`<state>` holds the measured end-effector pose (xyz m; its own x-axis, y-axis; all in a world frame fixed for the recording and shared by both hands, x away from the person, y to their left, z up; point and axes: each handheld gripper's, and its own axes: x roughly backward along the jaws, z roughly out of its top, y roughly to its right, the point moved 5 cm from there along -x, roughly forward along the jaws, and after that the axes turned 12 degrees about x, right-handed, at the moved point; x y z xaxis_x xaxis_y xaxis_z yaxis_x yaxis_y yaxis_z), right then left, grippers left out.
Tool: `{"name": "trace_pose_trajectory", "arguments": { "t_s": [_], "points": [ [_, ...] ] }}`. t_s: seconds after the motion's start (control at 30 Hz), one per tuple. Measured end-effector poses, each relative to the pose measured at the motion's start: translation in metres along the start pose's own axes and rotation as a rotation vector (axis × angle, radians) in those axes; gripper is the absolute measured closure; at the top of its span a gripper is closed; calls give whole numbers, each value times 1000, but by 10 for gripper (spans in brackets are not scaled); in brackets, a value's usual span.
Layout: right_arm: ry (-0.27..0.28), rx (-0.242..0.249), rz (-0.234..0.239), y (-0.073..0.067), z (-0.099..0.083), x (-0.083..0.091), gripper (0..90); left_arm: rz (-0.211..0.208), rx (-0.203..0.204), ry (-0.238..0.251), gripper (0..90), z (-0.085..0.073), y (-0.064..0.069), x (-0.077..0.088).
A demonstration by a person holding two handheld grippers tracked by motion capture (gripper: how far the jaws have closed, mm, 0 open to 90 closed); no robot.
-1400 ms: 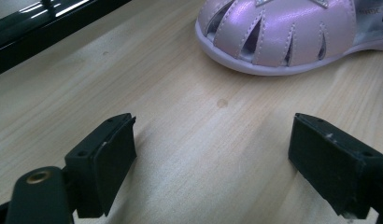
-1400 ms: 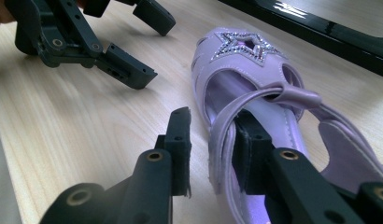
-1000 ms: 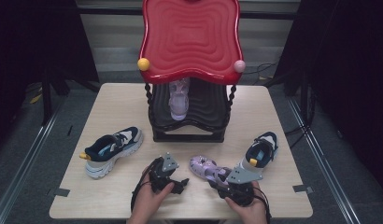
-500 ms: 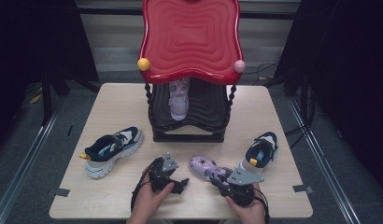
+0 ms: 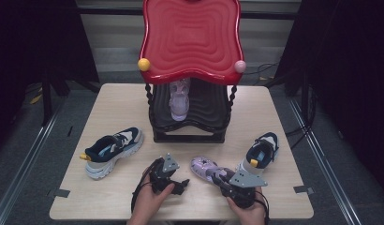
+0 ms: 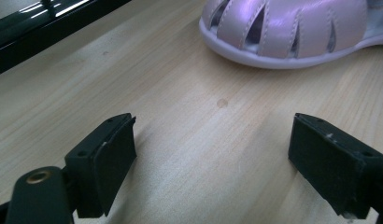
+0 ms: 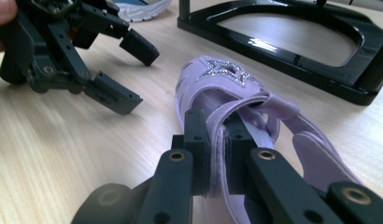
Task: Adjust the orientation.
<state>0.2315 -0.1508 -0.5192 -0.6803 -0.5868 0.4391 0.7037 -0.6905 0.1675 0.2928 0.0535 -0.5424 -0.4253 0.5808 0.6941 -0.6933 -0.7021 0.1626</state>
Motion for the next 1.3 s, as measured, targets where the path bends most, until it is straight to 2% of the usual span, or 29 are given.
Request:
{"name": "trace_pose_trajectory", "arguments": {
  "t_s": [0.33,0.7,0.9,1.1,1.3],
  "points": [
    [55,-6,-43,2,22,8,832,-2,2,0,144,0,0,0],
    [65,-4,-72,10,45,10,835,3,-5,3,144,0,0,0],
    [93,-10,-95,17,59,13,836,-2,1,0,144,0,0,0],
    [99,-9,-111,23,66,12,835,-2,2,0,144,0,0,0],
    [108,-34,-136,29,72,13,834,-4,2,0,144,0,0,0]
  ]
}}
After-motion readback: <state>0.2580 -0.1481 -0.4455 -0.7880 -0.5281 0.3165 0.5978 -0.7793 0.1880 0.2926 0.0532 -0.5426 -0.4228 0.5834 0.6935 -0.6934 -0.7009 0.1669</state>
